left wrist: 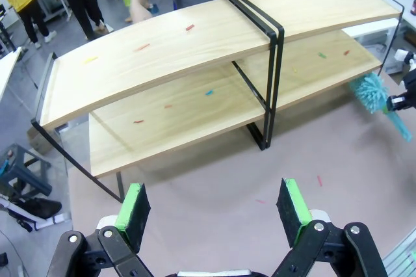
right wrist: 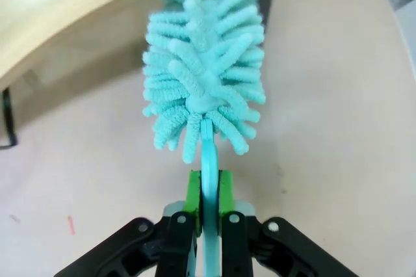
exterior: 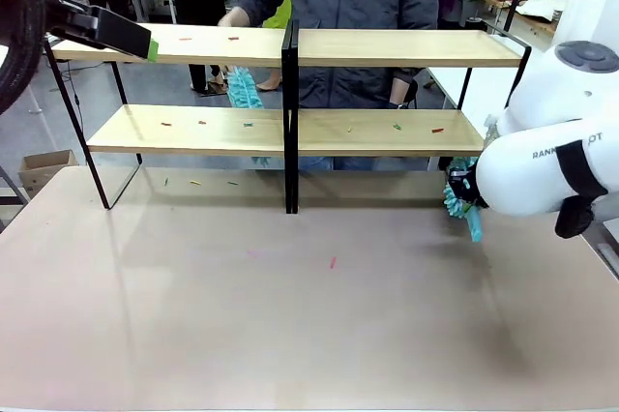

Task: Clean the shelves.
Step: Clean a randomly selected level of the Shelf with the Duster.

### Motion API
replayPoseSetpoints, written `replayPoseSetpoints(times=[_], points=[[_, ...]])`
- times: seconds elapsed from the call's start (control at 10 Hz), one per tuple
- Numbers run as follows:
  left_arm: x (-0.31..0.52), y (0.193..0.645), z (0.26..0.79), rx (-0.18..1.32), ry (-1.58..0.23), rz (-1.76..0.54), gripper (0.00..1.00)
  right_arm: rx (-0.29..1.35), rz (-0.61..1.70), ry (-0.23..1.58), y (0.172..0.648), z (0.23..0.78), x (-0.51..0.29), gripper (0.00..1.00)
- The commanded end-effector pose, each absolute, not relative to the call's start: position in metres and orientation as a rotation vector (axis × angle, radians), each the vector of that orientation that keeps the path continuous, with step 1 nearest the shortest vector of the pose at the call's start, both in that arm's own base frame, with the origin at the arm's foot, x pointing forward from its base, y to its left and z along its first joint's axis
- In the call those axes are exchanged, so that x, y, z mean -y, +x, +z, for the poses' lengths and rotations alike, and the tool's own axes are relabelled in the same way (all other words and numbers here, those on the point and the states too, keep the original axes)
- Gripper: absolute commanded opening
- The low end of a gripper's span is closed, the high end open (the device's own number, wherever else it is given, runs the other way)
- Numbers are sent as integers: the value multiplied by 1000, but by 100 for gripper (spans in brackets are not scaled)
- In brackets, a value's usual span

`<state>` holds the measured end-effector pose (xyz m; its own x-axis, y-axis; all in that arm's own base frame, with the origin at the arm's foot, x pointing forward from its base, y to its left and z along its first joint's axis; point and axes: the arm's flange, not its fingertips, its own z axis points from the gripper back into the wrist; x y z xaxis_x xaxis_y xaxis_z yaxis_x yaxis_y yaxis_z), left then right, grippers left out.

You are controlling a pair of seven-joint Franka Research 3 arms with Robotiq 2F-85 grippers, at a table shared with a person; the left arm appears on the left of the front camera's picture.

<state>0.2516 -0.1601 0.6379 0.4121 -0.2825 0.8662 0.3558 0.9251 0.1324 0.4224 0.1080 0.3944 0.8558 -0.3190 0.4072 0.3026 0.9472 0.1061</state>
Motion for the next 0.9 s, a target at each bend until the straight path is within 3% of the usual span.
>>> replayPoseSetpoints(times=[0.0,0.4,0.5,0.8], points=[[159,251,639,1075,-67,-397,100,517,-255,-12,383,377,-120,12],[159,251,639,1075,-67,-397,100,328,-133,168,377,377,-121,12],[159,251,639,1075,-67,-397,100,248,-55,286,366,390,-110,12],[159,251,639,1075,-67,-397,100,-13,183,394,297,427,-48,12]])
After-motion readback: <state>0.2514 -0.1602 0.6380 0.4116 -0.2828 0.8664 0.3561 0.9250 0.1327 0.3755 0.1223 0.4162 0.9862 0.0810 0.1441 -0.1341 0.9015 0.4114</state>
